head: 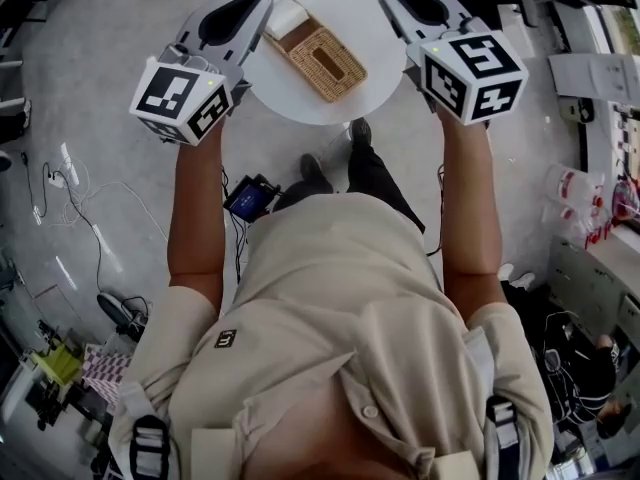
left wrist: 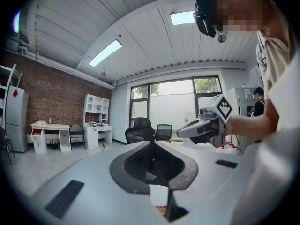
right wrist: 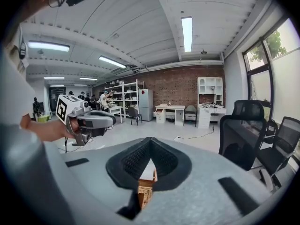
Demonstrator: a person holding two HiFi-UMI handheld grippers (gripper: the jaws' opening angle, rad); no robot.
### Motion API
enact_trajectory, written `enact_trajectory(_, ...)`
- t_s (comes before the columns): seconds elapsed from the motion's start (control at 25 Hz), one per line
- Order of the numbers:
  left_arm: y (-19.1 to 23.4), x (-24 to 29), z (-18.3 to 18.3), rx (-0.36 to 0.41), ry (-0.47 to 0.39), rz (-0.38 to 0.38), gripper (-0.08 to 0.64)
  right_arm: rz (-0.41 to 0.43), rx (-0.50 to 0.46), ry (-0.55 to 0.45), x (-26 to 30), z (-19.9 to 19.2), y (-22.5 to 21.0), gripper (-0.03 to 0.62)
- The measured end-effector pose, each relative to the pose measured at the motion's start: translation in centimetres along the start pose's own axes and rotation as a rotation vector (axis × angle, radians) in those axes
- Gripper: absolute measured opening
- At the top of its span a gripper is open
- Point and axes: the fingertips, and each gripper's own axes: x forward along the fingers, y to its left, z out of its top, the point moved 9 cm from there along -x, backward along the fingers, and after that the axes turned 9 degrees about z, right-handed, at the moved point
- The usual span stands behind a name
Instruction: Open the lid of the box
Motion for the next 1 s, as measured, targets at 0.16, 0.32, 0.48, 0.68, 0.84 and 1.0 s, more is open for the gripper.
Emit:
enact_trajectory(0.16, 1.4, 2.0, -0.7, -0.015, 0.022, 0.032, 0.021, 0.046, 0.002, 0.025, 2.3, -0.3, -2.5, -0.008)
enact_trajectory(0.32, 1.9, 4.4, -2.0, -0.030, 0.044, 0.062, 0.021, 0.085, 0.012, 0.052, 3.8, -1.5, -5.2, -0.008)
enact_trajectory(0.48, 2.7, 5.8, -3.9, -0.052, 0.078, 0.080, 0.021, 0.116, 0.030, 0.082, 5.8, -3.0, -6.9, -0.008)
enact_trajectory(0.68, 4.1, 6.2, -7.0, -0.082, 0.126, 0.096, 0.021, 0.149, 0.058, 0.123, 8.5, -5.5, -7.6, -0.008)
enact_trajectory(0.84, 5.2, 7.2, -10.6, -0.113, 0.172, 0.097, 0.021, 0.170, 0.088, 0.157, 10.9, -8.3, -8.6, -0.008)
enact_trajectory(1.0, 5.6, 8.0, -13.6, -0.141, 0.222, 0.092, 0.021, 0.193, 0.122, 0.194, 12.7, -10.7, -9.2, -0.006)
